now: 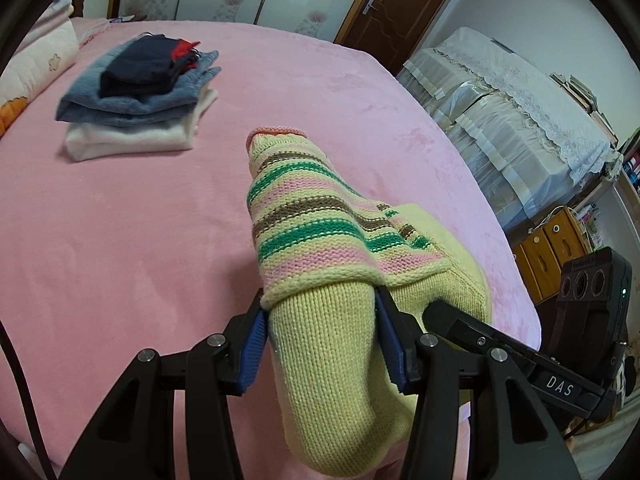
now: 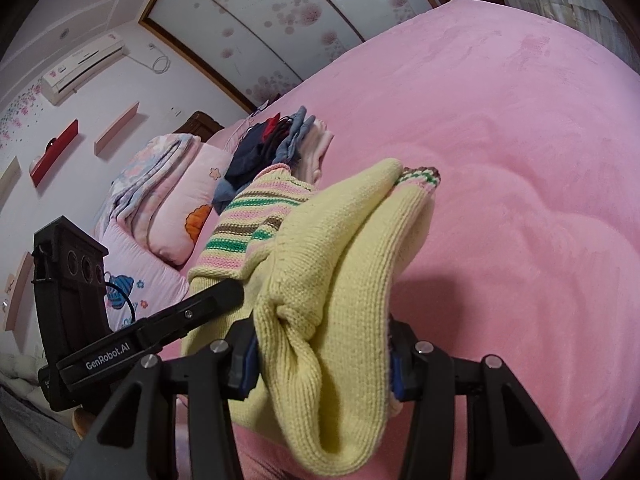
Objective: Fold large clothes
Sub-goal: 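Carry the bundle with both tools onto the stack of folded jeans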
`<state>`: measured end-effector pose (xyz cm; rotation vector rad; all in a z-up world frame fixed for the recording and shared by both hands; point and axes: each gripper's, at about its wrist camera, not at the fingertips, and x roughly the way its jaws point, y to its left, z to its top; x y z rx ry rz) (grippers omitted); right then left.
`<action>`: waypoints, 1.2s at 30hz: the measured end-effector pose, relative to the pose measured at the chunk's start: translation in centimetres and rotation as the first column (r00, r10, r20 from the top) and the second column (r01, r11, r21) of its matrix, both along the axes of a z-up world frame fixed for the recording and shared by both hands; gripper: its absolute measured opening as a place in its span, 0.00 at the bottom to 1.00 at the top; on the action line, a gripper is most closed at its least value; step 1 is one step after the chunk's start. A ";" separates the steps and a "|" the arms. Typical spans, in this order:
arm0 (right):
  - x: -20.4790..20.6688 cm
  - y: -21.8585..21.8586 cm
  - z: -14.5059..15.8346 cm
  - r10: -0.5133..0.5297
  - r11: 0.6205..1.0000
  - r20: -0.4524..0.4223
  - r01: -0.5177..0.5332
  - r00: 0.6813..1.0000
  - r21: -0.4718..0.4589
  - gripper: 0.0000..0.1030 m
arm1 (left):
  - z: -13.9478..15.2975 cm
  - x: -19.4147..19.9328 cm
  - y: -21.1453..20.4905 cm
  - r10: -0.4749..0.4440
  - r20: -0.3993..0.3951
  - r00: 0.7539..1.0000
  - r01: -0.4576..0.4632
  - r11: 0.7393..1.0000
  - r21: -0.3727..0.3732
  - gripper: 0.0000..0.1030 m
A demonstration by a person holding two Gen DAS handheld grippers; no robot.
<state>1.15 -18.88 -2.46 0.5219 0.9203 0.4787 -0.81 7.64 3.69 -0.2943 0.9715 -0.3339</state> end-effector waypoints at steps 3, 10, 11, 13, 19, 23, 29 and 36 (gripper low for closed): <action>-1.2 1.3 0.6 0.025 1.000 -0.001 -0.025 1.000 -0.007 0.47 | 0.6 -1.3 1.3 0.012 0.009 1.000 -0.012 1.000 0.006 0.48; -2.2 5.8 1.8 0.091 0.995 0.016 -0.091 0.996 -0.036 0.47 | 1.0 -3.0 5.7 0.068 0.024 0.997 -0.068 0.998 0.010 0.48; -2.1 6.5 1.8 0.102 0.994 0.017 -0.101 0.995 -0.038 0.47 | 1.0 -3.1 6.5 0.079 0.024 0.997 -0.079 0.997 0.012 0.48; -1.9 8.0 1.9 0.126 0.991 0.016 -0.126 0.992 -0.042 0.47 | 1.0 -3.2 8.0 0.102 0.023 0.995 -0.102 0.995 0.013 0.48; -0.1 13.0 2.2 0.209 0.976 0.013 -0.208 0.978 -0.063 0.47 | 1.3 -2.4 12.2 0.148 0.011 0.989 -0.148 0.988 0.052 0.48; 2.1 15.6 2.8 0.254 0.966 0.026 -0.252 0.967 -0.063 0.47 | 2.6 -0.4 14.5 0.154 0.035 0.987 -0.157 0.980 0.122 0.48; 8.2 19.7 4.2 0.282 0.959 0.041 -0.281 0.958 -0.033 0.47 | 4.8 5.2 17.6 0.140 0.090 0.986 -0.155 0.968 0.196 0.48; 19.1 23.0 6.9 0.241 0.970 0.152 -0.243 0.959 -0.002 0.47 | 8.0 17.8 22.3 0.121 0.226 0.967 -0.154 0.978 0.138 0.48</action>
